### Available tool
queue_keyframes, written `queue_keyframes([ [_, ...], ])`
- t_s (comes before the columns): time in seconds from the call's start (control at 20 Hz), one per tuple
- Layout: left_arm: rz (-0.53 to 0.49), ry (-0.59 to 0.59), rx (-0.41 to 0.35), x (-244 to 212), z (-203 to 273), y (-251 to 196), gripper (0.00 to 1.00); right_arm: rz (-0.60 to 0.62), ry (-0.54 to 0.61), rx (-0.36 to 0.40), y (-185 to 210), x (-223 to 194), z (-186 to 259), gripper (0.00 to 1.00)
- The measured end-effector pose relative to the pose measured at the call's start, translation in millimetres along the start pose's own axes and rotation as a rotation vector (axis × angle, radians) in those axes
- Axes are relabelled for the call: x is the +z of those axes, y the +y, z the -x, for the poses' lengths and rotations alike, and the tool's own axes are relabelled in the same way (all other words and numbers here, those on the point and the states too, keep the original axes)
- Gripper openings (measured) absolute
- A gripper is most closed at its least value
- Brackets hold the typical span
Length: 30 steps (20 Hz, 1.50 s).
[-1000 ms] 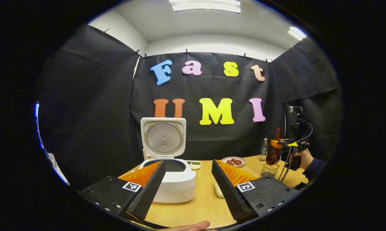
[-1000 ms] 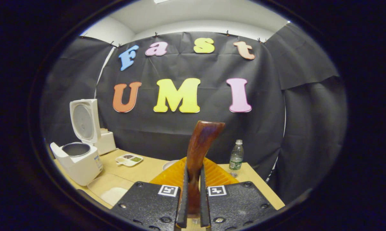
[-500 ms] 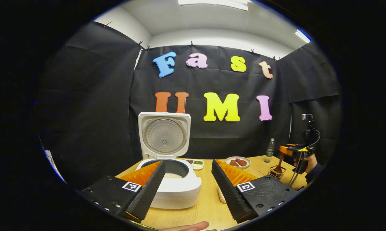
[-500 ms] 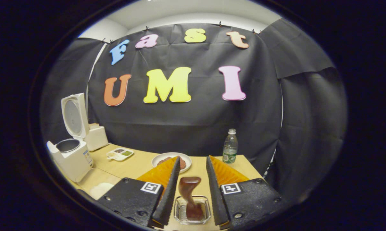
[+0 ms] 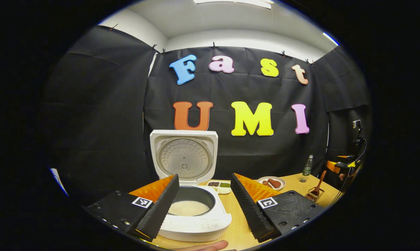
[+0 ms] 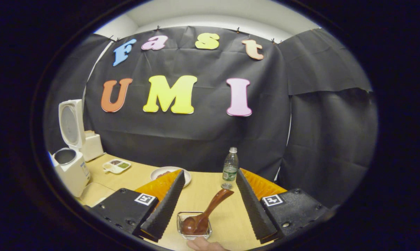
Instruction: Close the left gripper, press the button to open the rice cooker; take a wooden spoon from the chopstick holder with the right hand, scoop a spoonful of rice and pour it into the rice cooker, then put the wooden spoon back into the chopstick holder.
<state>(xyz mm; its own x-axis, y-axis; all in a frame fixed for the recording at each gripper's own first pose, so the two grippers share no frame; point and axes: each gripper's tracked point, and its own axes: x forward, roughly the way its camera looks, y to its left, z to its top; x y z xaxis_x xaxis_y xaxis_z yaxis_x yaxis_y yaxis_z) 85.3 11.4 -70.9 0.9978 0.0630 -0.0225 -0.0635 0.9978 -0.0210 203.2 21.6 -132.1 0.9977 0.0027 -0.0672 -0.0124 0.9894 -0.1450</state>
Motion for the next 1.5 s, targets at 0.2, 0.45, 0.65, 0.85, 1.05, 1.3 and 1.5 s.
queue_keyframes([
  [0.2, 0.002, -0.002, 0.032, 16, -25, 19, 0.94, 0.01, -0.002, 0.029, 13, 23, 33, 0.98],
  [0.45, -0.005, 0.004, 0.081, 41, -57, 45, 0.94, -0.004, -0.035, 0.089, 40, 68, 70, 0.97],
  [0.65, 0.028, -0.027, 0.051, 64, -81, 41, 0.94, 0.03, -0.073, 0.078, 56, 100, 84, 0.98],
  [0.85, 0.029, -0.025, 0.023, 72, -120, 36, 0.94, 0.015, -0.096, 0.049, 69, 106, 86, 1.0],
  [1.05, 0.04, -0.01, 0.044, 76, -160, 42, 0.94, -0.002, -0.082, 0.076, 77, 95, 77, 0.99],
  [1.3, 0.045, -0.029, 0.062, 84, -213, 55, 0.94, 0.012, -0.1, 0.1, 86, 111, 72, 0.98],
  [1.5, 0.067, 0.001, 0.061, 74, -251, 63, 0.94, -0.009, -0.104, 0.167, 96, 109, 87, 0.99],
])
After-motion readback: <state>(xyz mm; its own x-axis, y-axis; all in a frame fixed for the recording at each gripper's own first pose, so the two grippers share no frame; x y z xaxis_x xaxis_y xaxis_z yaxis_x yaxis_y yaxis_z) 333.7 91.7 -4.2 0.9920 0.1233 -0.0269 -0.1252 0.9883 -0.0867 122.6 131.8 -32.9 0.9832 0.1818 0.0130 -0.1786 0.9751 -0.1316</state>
